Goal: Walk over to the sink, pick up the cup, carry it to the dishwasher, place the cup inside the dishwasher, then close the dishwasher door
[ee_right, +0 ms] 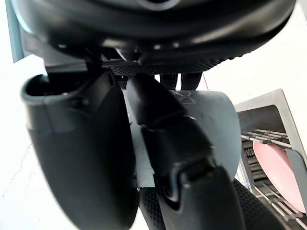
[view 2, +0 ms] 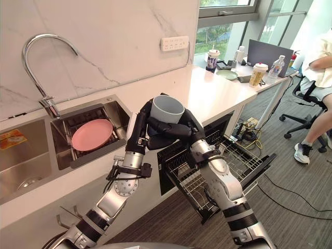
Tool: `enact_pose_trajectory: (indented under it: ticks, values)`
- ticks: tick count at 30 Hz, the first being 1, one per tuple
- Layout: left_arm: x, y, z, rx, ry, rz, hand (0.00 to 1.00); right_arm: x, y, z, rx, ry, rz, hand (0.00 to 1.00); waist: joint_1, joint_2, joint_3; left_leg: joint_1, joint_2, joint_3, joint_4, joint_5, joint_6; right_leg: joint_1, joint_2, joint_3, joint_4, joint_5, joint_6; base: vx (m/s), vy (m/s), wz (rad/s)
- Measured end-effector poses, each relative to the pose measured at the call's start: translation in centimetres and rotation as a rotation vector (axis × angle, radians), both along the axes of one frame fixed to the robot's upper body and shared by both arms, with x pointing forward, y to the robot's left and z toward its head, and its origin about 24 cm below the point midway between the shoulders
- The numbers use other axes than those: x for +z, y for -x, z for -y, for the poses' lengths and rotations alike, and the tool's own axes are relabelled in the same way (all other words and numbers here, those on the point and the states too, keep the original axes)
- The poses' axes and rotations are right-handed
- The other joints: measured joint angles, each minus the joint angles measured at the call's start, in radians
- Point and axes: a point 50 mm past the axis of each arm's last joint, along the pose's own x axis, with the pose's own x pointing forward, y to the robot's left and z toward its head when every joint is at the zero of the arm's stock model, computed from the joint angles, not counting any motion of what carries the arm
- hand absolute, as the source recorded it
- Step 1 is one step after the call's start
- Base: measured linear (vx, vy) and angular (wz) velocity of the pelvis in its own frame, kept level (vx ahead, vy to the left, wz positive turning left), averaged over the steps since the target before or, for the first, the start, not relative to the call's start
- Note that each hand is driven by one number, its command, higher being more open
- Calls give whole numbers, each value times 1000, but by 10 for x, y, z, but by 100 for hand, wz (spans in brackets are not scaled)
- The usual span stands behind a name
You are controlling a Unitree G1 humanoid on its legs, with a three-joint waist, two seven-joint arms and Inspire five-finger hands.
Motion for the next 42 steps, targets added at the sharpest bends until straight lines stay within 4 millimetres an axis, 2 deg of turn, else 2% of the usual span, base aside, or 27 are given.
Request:
enact_pose_trajectory:
  ticks: [8, 9, 18, 22, 24, 30, 38, 42]
  values:
    - [-6, 3, -6, 3, -30, -12, 0, -7, 1, -2, 34, -35, -41, 0, 0, -2, 1, -5, 3, -2, 0, 2, -2, -2, 4, -2, -1, 4, 5, 2, 0, 0]
    - [-7, 4, -8, 3, -32, -12, 100, -7, 1, -3, 37, -35, -41, 0, 0, -3, 1, -5, 3, -2, 0, 2, -2, -2, 5, -2, 0, 4, 4, 0, 0, 0]
    - [-9, 13, -10, -9, -31, -13, 100, -8, 2, -13, -13, -117, -60, 0, -1, -16, 12, -5, 7, 0, 0, -1, -7, -6, 8, 2, 5, 3, 3, 0, 0, 0]
    - [-21, 26, -2, 1, -85, -10, 100, -5, 0, -24, -212, -242, -104, 0, -6, -17, 18, -6, 8, 11, 0, -3, -9, -16, 8, 15, 3, 3, 3, 1, 0, -7]
    - [-25, 33, 8, -22, -147, 25, 100, -5, -1, -17, -323, -331, -124, 0, -6, -16, 22, -9, 6, 12, 0, -3, -9, -18, 7, 15, 1, 3, 4, 2, 1, -2]
    - [-26, 43, 28, -80, -190, 77, 100, -1, -1, 2, -461, -421, -96, 0, -29, -16, 22, -8, 5, 17, 5, -1, -6, -16, 8, 19, -8, 12, 6, 1, 0, -2]
    - [-18, 38, 37, -115, -212, 112, 100, 6, 0, 13, -549, -474, -55, 0, -33, -15, 22, 4, 6, 31, 0, -4, -9, -9, 8, 30, -13, 10, -3, -29, 9, -4]
    - [-17, 35, 41, -192, -134, 8, 100, 9, 3, 25, -648, -525, -44, 0, -31, -15, 22, 4, 5, 30, 0, -4, -9, -9, 7, 29, -12, 8, 0, 0, 0, 0]
